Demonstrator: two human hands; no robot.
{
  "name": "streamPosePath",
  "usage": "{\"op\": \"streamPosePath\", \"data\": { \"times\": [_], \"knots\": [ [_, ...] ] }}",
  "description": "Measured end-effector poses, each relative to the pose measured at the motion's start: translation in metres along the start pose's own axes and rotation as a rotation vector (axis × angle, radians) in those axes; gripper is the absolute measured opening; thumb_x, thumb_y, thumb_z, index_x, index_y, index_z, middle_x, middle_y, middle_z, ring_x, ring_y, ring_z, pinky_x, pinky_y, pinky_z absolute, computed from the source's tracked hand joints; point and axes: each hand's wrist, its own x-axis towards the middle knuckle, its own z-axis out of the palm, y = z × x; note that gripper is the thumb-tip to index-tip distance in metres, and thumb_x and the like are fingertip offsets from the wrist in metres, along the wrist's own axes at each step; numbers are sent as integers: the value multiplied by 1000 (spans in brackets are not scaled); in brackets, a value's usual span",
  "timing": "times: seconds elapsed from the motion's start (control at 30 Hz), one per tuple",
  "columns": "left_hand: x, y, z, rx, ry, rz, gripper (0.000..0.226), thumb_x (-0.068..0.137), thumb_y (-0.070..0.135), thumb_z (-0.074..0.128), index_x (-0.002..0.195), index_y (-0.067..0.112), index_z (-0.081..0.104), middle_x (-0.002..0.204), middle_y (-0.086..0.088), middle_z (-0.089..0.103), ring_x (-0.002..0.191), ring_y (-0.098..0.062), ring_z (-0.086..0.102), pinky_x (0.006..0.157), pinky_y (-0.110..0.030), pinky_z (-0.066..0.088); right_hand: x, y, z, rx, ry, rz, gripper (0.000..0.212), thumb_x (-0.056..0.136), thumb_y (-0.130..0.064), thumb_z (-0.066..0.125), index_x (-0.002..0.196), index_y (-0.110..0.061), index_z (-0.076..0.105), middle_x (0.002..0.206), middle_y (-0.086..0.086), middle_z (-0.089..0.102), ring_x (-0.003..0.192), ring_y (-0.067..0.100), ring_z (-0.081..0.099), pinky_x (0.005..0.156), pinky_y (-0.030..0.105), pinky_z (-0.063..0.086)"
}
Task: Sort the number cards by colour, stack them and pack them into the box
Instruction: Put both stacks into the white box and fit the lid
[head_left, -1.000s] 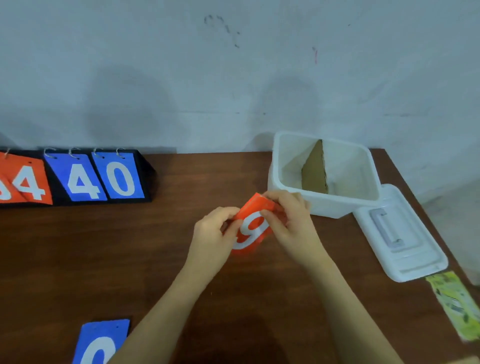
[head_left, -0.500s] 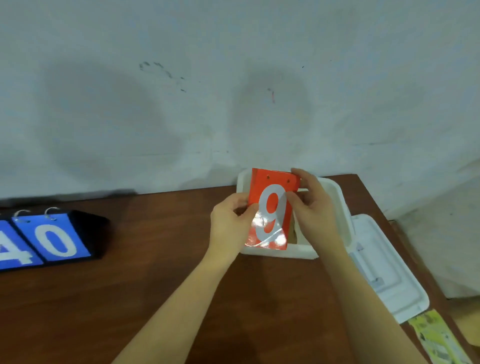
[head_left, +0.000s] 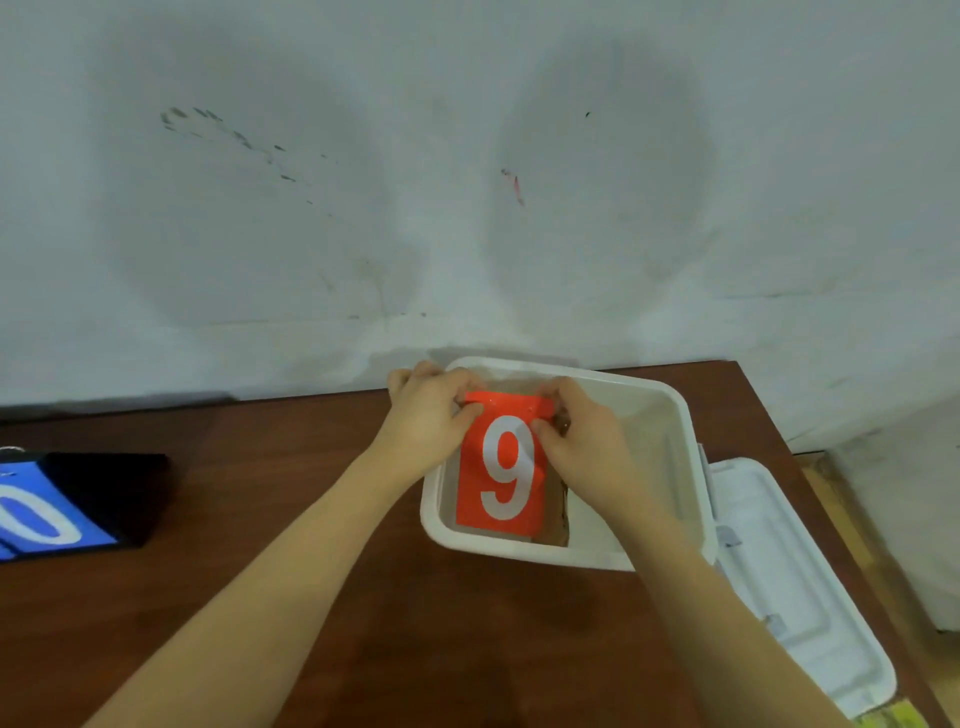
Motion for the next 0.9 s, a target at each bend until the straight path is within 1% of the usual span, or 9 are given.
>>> {"op": "streamPosePath", "data": {
  "times": [0.07, 0.13, 0.2, 0.33, 0.43, 0.6, 0.67, 0.8, 0.9],
  "knots": [
    [-3, -3, 5, 71, -9, 25, 16, 88, 26, 57, 102, 27, 64, 85, 8, 57, 104, -11, 36, 78, -23, 11, 2, 5, 5, -169, -1, -41, 12, 89, -12, 50, 96, -17, 58, 82, -6, 62, 83, 15, 57, 86, 28, 33],
    [-5, -4, 8, 153, -23, 56, 15, 86, 26, 57, 99, 25, 64, 90, 5, 58, 111, -14, 35, 78, -24, 9, 5, 8, 9, -354, 4, -76, 16, 88, -13, 47, 95, -19, 60, 90, -3, 65, 94, 16, 53, 81, 27, 13],
    [-4, -5, 10, 246, -54, 95, 15, 86, 23, 56, 98, 22, 64, 97, 1, 57, 118, -18, 35, 82, -27, 9, 9, 7, 12, -482, -4, -110, 20, 87, -12, 46, 96, -21, 61, 90, -3, 65, 100, 16, 49, 77, 28, 9],
    [4, -3, 14, 472, -151, 187, 14, 84, 17, 53, 93, 17, 65, 101, 0, 61, 123, -20, 34, 90, -34, 8, 20, 4, 17, -633, -86, -110, 20, 83, -10, 47, 93, -20, 62, 88, -2, 64, 113, 19, 40, 89, 35, 9],
    [8, 1, 18, 609, -176, 237, 19, 84, 17, 52, 94, 16, 69, 98, 4, 65, 117, -21, 37, 87, -34, 10, 21, 8, 25, -715, -152, -133, 25, 85, -10, 46, 101, -19, 63, 107, -3, 63, 121, 23, 35, 88, 37, 10],
    [-8, 0, 3, 519, 41, 292, 23, 78, 16, 63, 99, 10, 68, 110, -6, 67, 105, -27, 59, 89, -33, 22, 7, 0, 15, -685, -92, -169, 34, 92, -21, 45, 126, -21, 54, 138, -3, 47, 127, 22, 35, 96, 35, 10],
    [-29, 2, -10, 514, 172, 289, 24, 76, 20, 65, 99, 11, 69, 106, -5, 70, 99, -26, 65, 91, -34, 31, -8, -10, 10, -641, -49, -187, 32, 95, -26, 41, 123, -19, 56, 135, -1, 51, 123, 24, 41, 100, 36, 17],
    [-99, -2, -41, 498, 227, 143, 39, 84, 31, 40, 107, 14, 67, 111, -4, 69, 103, -24, 64, 93, -36, 39, -56, -40, 23, -507, 91, -328, 26, 90, -25, 45, 102, -14, 66, 104, 3, 67, 98, 27, 58, 88, 40, 38],
    [-164, -24, -61, 594, 212, 3, 34, 85, 28, 50, 112, 14, 65, 117, -5, 66, 107, -23, 62, 94, -40, 44, -98, -67, 57, -446, 129, -450, 29, 87, -28, 44, 98, -15, 68, 96, 2, 70, 89, 23, 63, 80, 35, 45]
  ]
}}
